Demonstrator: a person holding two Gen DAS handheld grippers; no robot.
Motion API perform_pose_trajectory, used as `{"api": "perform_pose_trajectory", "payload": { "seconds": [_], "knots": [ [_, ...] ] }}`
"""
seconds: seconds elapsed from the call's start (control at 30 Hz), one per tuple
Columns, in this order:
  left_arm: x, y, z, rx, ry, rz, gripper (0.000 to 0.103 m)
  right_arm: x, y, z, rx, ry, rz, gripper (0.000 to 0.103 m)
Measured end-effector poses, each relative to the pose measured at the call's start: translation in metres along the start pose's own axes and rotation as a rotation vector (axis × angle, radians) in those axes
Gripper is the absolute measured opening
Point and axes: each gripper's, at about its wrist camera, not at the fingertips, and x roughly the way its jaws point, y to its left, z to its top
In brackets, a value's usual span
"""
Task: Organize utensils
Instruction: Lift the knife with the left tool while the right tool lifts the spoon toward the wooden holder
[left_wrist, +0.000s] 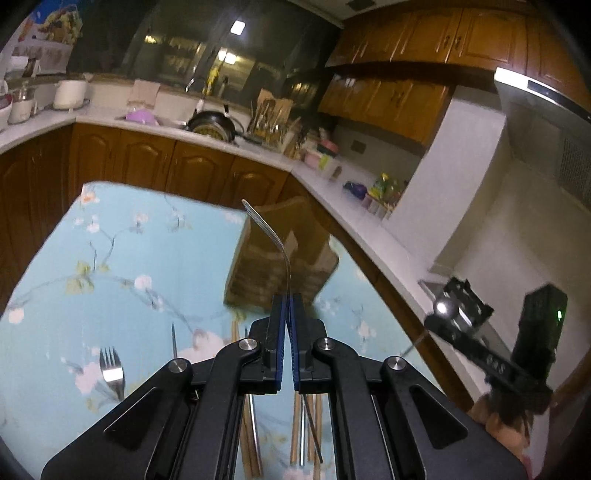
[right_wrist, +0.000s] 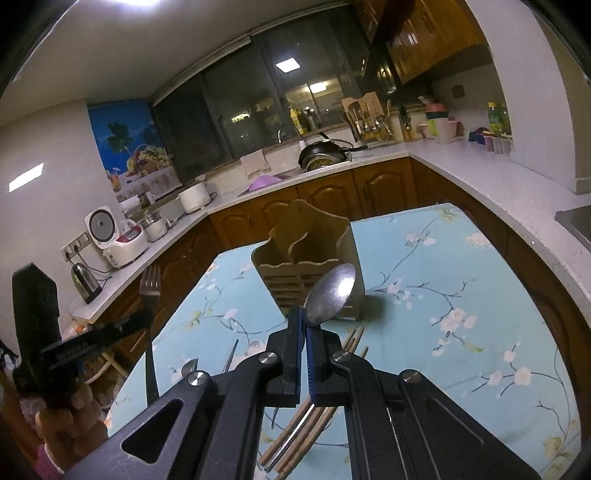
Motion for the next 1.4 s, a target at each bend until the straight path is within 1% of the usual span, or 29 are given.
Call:
{"api": "perform_pose_trajectory", "payload": {
  "seconds": [0.23, 0.3, 0.43, 0.63, 0.8, 0.83, 0.93, 1.07, 1.23, 1.4],
  "knots": [
    [0.020, -0.015, 0.033, 0.087, -0.106, 0.076, 0.002, 0.005, -0.002, 0.021, -0.017, -0.053, -0.011, 0.002],
    [0.031, -0.018, 0.043, 0.107, -0.138, 0.107, 0.002, 0.010, -0.002, 0.032, -0.028, -0.075, -0.019, 0.002],
    [0.054, -0.019, 0.066, 0.115, -0.199, 0.157, 0.002, 0.023, -0.003, 0.056, -0.048, -0.117, -0.038, 0.002],
    [0.106, -0.011, 0.101, 0.122, -0.238, 0.215, 0.002, 0.053, -0.002, 0.095, -0.105, -0.169, -0.073, 0.002],
    [0.144, -0.012, 0.115, 0.166, -0.274, 0.272, 0.002, 0.087, -0.007, 0.118, -0.131, -0.185, -0.095, 0.002],
    [0.153, -0.011, 0.115, 0.177, -0.282, 0.290, 0.002, 0.093, -0.008, 0.119, -0.134, -0.184, -0.095, 0.002],
    [0.169, -0.006, 0.111, 0.178, -0.276, 0.309, 0.002, 0.116, -0.010, 0.122, -0.150, -0.170, -0.099, 0.002],
    [0.183, 0.004, 0.090, 0.185, -0.245, 0.332, 0.002, 0.141, -0.013, 0.114, -0.169, -0.129, -0.092, 0.002],
    [0.191, 0.010, 0.069, 0.186, -0.185, 0.316, 0.003, 0.163, -0.014, 0.097, -0.188, -0.059, -0.064, 0.002],
    [0.194, 0.011, 0.041, 0.206, -0.122, 0.281, 0.003, 0.172, -0.016, 0.083, -0.192, -0.004, -0.042, 0.002]
  ]
}}
